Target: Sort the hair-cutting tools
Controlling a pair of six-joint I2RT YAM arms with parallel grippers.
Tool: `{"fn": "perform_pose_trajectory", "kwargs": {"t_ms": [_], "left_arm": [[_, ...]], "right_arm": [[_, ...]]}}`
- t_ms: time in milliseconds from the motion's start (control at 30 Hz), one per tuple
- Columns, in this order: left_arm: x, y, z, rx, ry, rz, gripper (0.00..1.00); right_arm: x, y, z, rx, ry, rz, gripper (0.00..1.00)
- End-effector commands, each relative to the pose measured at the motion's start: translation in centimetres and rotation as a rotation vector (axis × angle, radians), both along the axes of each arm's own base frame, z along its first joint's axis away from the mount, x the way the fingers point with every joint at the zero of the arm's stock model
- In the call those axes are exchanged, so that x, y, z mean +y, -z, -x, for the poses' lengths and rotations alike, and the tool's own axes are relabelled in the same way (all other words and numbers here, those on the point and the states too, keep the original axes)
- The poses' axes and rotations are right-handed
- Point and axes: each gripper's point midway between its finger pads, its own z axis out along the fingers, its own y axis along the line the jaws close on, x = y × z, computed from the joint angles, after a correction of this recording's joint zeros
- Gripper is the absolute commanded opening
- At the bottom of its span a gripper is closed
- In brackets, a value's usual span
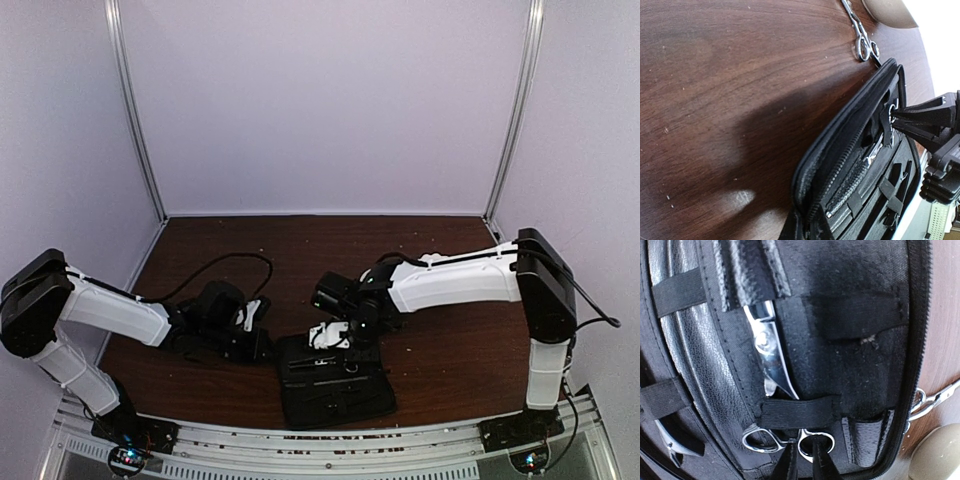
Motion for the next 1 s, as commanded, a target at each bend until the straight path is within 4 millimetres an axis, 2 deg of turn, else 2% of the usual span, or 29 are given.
{"fn": "perform_pose_trajectory", "kwargs": {"t_ms": [0, 133, 267, 367, 567, 667, 767, 800, 867, 967], "left_arm": [[-1.2, -0.7, 0.5, -0.025, 0.086, 0.029, 0.00], [-1.2, -0.3, 1.0, -0.029, 0.126, 0.018, 0.00], [-1.5, -0.6, 1.4, -0.043, 0.153, 0.019, 0.00], [-1.9, -0.5, 1.5, -0.040, 0.175, 0.003, 0.00], [-3.2, 0.9, 3.4, 0.009, 0.275, -0.071, 0.00], [-2.9, 0.9, 3.4, 0.006, 0.256, -0.085, 0.00], [-2.7, 0.2, 2.8, -0.015, 0.238, -0.111, 0.00], [-2.6, -0.2, 2.5, -0.023, 0.237, -0.124, 0.04], [-2.2, -1.2, 1.9, -0.059, 0.233, -0.169, 0.23], [-1.1, -3.6, 0.4, -0.156, 0.228, -0.261, 0.40]], "right_arm": [[0.0, -2.4, -0.1, -0.014, -0.004, -0.084, 0.21], [-0.4, -5.5, 2.2, 0.025, -0.092, -0.182, 0.30], [-1.0, -7.1, 2.8, 0.041, -0.098, -0.246, 0.32], [-1.2, -7.6, 2.6, 0.066, -0.080, -0.291, 0.32], [-1.5, -6.3, 3.8, 0.126, -0.097, -0.302, 0.32], [-1.5, -6.7, 3.5, 0.104, -0.108, -0.298, 0.32], [-2.0, -7.3, 2.1, 0.032, -0.101, -0.269, 0.31], [-2.3, -7.6, 1.6, 0.013, -0.090, -0.270, 0.31], [-3.2, -9.0, 0.4, -0.008, -0.044, -0.299, 0.31], [-5.1, -12.0, -1.9, -0.040, 0.047, -0.369, 0.32]]}}
